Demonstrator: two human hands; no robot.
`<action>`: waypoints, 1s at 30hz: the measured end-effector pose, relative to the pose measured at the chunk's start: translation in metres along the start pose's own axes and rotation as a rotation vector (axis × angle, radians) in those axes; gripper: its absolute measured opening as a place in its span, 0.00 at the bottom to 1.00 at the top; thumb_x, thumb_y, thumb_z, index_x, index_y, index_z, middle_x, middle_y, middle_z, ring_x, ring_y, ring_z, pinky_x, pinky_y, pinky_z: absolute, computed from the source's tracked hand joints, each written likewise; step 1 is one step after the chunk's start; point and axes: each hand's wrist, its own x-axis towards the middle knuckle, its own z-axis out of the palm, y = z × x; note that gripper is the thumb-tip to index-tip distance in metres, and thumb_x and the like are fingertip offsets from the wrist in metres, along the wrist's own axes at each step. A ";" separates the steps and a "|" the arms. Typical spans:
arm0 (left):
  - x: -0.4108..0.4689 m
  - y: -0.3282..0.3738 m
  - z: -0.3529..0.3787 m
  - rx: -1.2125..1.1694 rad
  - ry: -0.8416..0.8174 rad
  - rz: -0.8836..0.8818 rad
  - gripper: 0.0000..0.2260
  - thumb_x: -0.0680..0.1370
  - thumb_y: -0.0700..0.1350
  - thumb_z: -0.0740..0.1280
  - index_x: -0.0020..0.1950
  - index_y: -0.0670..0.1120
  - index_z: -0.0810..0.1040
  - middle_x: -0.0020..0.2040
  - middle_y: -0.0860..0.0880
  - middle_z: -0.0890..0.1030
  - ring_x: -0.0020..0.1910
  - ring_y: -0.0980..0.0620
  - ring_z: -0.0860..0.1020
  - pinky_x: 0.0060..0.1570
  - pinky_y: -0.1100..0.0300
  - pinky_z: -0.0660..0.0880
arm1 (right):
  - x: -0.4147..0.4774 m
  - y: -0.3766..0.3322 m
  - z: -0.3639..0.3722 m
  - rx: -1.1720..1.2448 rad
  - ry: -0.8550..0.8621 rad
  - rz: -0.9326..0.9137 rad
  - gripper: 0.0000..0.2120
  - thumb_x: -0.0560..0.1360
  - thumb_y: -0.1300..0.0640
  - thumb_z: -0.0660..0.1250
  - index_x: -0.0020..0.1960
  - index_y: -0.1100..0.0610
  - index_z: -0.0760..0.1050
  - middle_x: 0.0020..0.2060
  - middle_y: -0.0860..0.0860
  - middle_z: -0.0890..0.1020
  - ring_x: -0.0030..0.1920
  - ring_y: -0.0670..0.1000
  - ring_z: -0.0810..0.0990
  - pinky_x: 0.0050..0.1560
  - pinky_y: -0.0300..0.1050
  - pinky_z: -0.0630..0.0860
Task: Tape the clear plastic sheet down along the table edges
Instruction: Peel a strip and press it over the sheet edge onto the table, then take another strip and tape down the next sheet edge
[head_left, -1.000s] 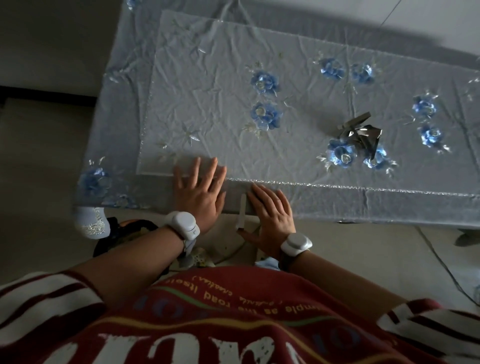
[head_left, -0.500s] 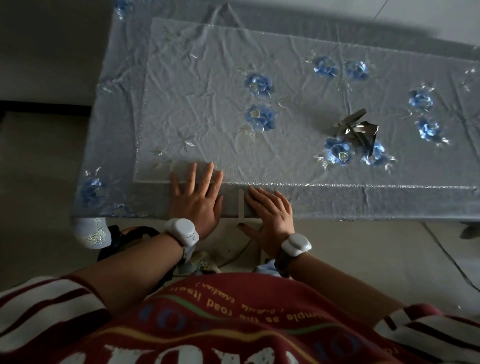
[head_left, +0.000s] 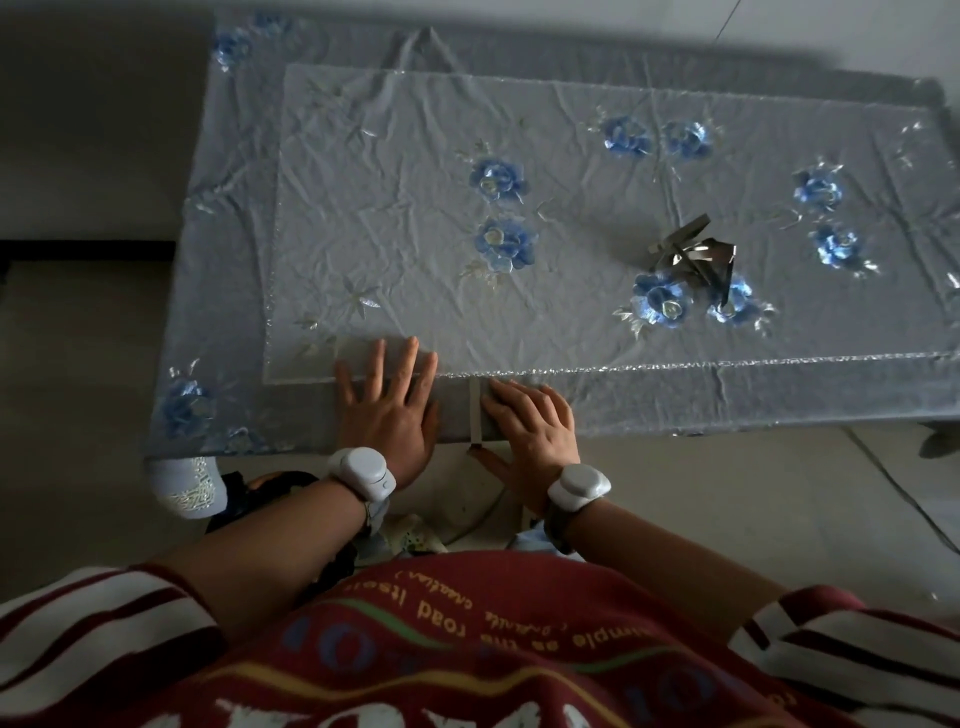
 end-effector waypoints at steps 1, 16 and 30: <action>0.000 0.001 -0.002 -0.001 -0.011 -0.001 0.24 0.77 0.54 0.53 0.72 0.50 0.63 0.74 0.46 0.64 0.73 0.37 0.60 0.65 0.28 0.56 | 0.001 0.001 -0.003 0.000 -0.022 -0.009 0.26 0.69 0.40 0.67 0.62 0.53 0.75 0.64 0.50 0.76 0.63 0.53 0.74 0.66 0.56 0.66; 0.116 0.091 -0.041 -0.178 -0.037 0.138 0.24 0.74 0.48 0.61 0.70 0.44 0.68 0.74 0.42 0.64 0.72 0.39 0.63 0.67 0.41 0.63 | 0.039 0.152 -0.102 0.078 -0.111 0.486 0.12 0.74 0.52 0.66 0.57 0.53 0.77 0.56 0.52 0.79 0.57 0.56 0.76 0.55 0.49 0.73; 0.190 0.158 -0.008 0.010 -0.061 0.112 0.24 0.73 0.57 0.57 0.67 0.51 0.72 0.70 0.45 0.72 0.68 0.41 0.69 0.62 0.35 0.63 | 0.121 0.281 -0.143 0.000 -0.094 0.442 0.11 0.70 0.53 0.69 0.52 0.51 0.80 0.52 0.51 0.78 0.54 0.55 0.73 0.53 0.48 0.69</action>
